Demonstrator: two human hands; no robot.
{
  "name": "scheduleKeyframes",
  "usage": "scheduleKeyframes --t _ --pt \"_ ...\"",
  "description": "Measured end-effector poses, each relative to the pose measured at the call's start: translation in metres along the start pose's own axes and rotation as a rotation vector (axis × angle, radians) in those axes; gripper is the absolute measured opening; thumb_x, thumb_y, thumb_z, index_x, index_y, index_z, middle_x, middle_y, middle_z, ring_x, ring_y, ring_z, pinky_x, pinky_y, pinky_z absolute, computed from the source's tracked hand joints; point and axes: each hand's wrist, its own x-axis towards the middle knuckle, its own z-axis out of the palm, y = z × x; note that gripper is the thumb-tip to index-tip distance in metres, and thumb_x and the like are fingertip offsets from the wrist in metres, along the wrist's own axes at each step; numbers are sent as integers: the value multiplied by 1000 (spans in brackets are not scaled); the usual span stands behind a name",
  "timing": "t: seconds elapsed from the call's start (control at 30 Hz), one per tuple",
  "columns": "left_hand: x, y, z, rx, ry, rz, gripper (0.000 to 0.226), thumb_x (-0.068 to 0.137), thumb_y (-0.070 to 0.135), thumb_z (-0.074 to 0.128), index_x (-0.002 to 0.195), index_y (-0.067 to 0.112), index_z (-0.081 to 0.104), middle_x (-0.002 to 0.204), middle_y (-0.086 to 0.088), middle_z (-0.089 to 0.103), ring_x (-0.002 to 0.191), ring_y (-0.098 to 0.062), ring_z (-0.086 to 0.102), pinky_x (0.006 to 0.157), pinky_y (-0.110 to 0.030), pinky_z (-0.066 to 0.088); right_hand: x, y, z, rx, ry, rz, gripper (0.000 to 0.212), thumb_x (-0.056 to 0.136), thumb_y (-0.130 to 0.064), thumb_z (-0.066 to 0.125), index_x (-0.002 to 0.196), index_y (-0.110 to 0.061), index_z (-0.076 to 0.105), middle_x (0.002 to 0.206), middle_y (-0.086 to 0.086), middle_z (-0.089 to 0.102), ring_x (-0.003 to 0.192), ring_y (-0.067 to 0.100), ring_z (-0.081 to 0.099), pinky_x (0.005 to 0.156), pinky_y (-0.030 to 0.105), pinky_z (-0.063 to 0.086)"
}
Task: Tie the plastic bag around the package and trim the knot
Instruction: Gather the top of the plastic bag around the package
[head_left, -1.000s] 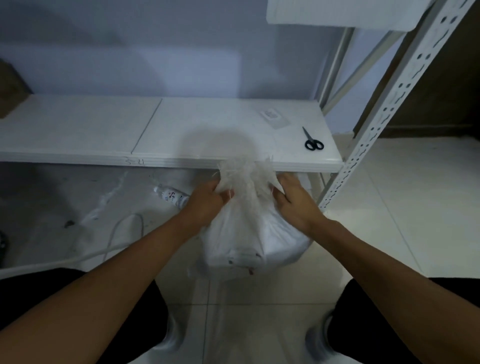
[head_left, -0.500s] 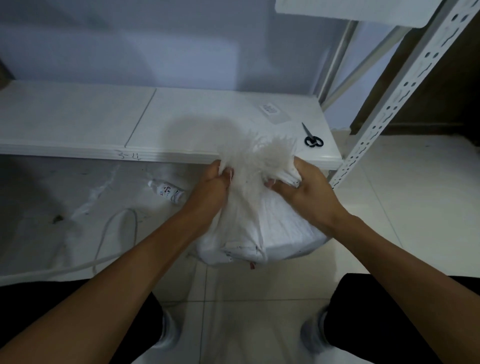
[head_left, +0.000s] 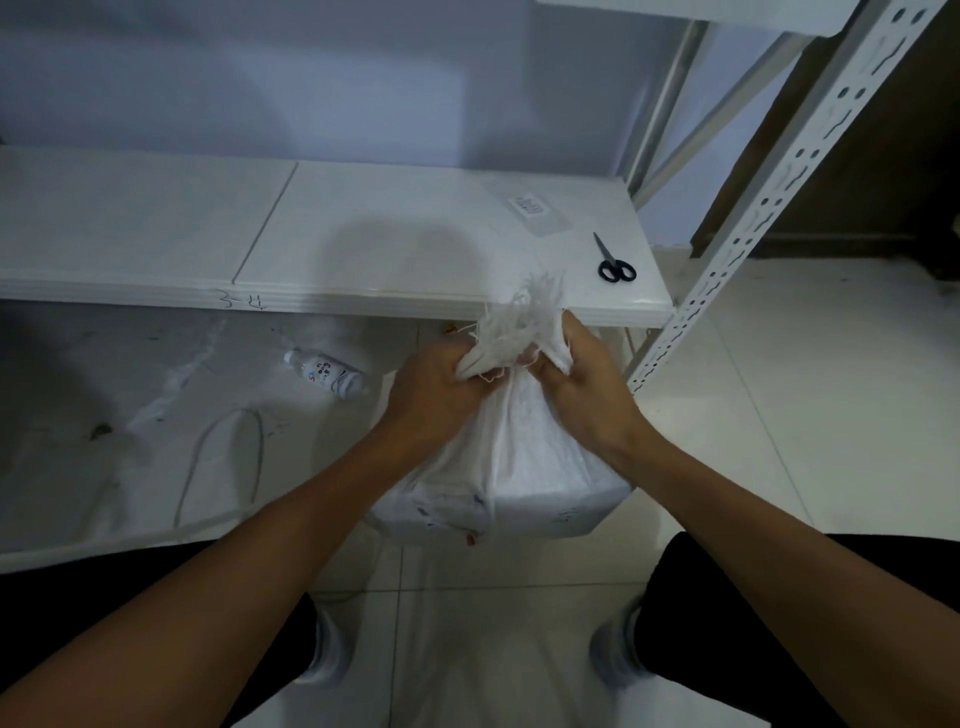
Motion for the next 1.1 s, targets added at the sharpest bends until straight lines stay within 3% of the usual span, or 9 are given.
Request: scheduleKeyframes --t 0.2,0.37,0.47,0.6,0.67,0.8,0.9,1.0,1.1 --pt "0 2 -4 74 -161 -90 26 78 29 69 53 33 62 54 16 58 60 -3 54 56 -20 41 -22 -4 25 -60 -97 51 53 90 -54 54 137 -36 39 128 -15 61 119 6 58 103 34 47" --pt "1 12 -28 22 -465 -202 15 80 25 73 88 12 76 91 -8 76 87 -15 71 84 -30 54 -20 -11 20 -109 -225 85 59 65 -57 76 119 -43 56 115 -19 68 108 3 63 97 37 51" --pt "-7 17 -34 -111 -537 -235 15 80 17 75 90 7 75 92 -21 73 85 -27 69 82 -40 56 -17 -12 21 -212 -317 55 50 62 -59 78 107 -41 64 107 -18 69 101 3 65 91 35 53" --pt "-14 23 -36 -152 -548 -253 24 84 14 73 103 -2 69 84 -14 70 74 -24 63 77 -40 54 -10 -9 15 -242 -376 63 18 70 -49 81 76 -41 66 79 -17 67 79 2 66 71 23 50" --pt "-16 29 -38 -206 -488 -329 38 80 8 77 114 1 63 103 -13 71 89 -25 69 83 -39 57 -5 -4 9 -198 -344 56 14 76 -42 78 70 -36 67 74 -11 69 74 9 68 67 30 52" --pt "-9 33 -45 87 -306 -238 60 64 31 89 113 17 56 108 -3 67 96 -17 68 85 -38 58 6 3 -1 -26 -186 86 20 79 -30 79 86 -11 77 85 7 77 84 23 73 79 47 57" --pt "-2 26 -46 341 -365 -226 70 54 54 88 110 24 57 100 6 67 92 -14 66 85 -40 56 10 2 0 32 -152 85 21 81 -30 78 94 -13 78 91 3 78 88 15 74 83 43 57" --pt "-4 22 -30 440 -416 -79 84 51 76 75 125 41 56 123 21 63 112 0 58 96 -34 50 9 1 10 185 -104 79 17 85 -21 73 97 -9 77 96 6 78 94 20 74 87 41 58" --pt "-5 26 -16 407 -303 -55 86 54 74 75 131 45 51 125 27 55 112 1 52 86 -19 44 7 -3 18 272 59 97 12 88 -4 65 91 -3 77 92 11 77 90 20 74 80 33 59"
